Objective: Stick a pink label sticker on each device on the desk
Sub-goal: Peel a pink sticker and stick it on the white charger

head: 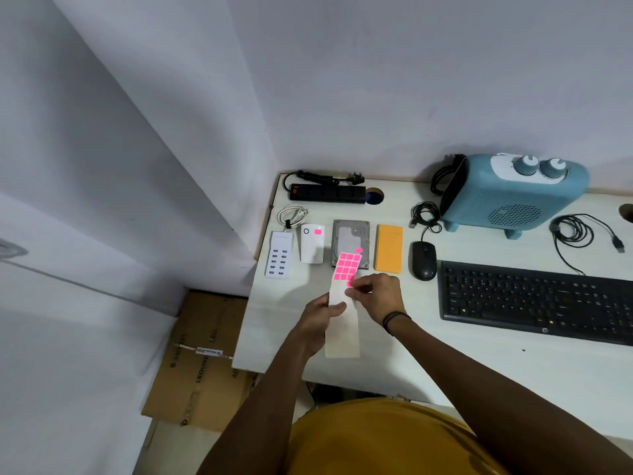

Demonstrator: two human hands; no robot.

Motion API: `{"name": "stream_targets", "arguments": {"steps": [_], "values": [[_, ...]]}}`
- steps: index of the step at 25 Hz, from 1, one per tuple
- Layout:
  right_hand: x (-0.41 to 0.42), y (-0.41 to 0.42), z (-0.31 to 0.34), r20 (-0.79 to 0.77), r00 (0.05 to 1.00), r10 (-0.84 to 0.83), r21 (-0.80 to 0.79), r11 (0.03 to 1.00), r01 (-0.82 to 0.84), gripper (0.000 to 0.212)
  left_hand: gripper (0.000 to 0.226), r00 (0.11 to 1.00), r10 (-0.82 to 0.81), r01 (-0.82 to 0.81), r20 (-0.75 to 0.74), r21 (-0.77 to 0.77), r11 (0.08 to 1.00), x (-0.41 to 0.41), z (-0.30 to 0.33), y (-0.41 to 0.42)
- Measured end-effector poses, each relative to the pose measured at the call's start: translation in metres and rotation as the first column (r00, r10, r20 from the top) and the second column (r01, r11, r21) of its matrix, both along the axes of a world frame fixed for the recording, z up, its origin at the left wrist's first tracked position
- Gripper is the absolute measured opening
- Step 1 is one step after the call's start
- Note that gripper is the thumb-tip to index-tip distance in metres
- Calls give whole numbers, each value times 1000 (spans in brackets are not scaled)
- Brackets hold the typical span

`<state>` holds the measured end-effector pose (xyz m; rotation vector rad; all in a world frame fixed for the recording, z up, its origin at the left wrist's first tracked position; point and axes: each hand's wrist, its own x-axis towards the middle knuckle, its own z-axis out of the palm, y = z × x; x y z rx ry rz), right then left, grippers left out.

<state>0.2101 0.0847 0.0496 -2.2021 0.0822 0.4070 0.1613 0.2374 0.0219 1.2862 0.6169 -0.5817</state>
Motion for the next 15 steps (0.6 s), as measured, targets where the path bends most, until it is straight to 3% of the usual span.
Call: {"name": "stream_targets", "arguments": {"steps": [8,15], "values": [[7,4,-1,-29,998,63,-63,996,-65,16,25,999,-52,53,-11,45,998,4,-6,5],[17,3,-9,-206,972,-116,80,988,135,6,33,987,62,-45,-147,111,993,2,-33,16]]}}
